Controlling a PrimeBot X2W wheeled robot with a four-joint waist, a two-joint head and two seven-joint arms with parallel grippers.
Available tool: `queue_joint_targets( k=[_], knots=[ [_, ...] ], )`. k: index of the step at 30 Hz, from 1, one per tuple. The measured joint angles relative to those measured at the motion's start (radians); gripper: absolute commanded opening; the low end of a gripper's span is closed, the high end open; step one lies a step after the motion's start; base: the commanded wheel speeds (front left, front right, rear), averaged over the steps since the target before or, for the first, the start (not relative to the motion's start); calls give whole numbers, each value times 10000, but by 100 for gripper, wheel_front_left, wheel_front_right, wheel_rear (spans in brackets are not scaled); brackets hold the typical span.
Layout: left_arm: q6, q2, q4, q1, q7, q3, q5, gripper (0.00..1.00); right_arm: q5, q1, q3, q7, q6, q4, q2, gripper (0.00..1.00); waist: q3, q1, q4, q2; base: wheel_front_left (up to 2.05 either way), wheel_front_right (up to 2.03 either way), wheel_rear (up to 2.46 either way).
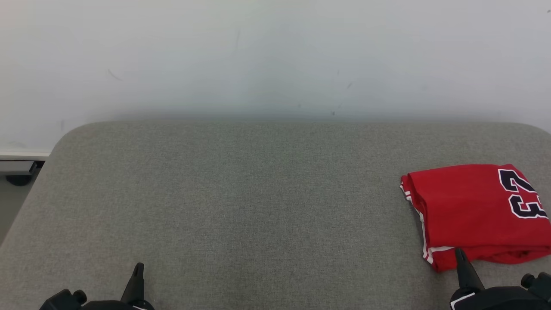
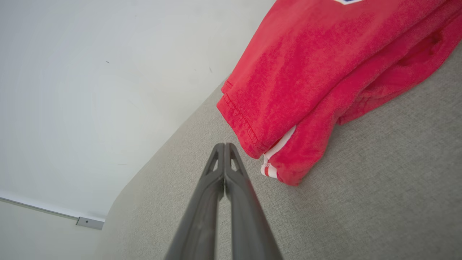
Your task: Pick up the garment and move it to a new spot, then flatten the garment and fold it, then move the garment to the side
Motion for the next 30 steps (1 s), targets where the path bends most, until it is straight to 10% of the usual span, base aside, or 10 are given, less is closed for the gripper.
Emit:
queue_joint_targets(
  k=[30],
  knots=[
    [-453, -341, -617, 1, 851, 1306, -3124, 0, 3434, -606, 12, 581, 290, 213, 0, 0, 216, 0, -217, 0, 0, 0, 0]
  ],
)
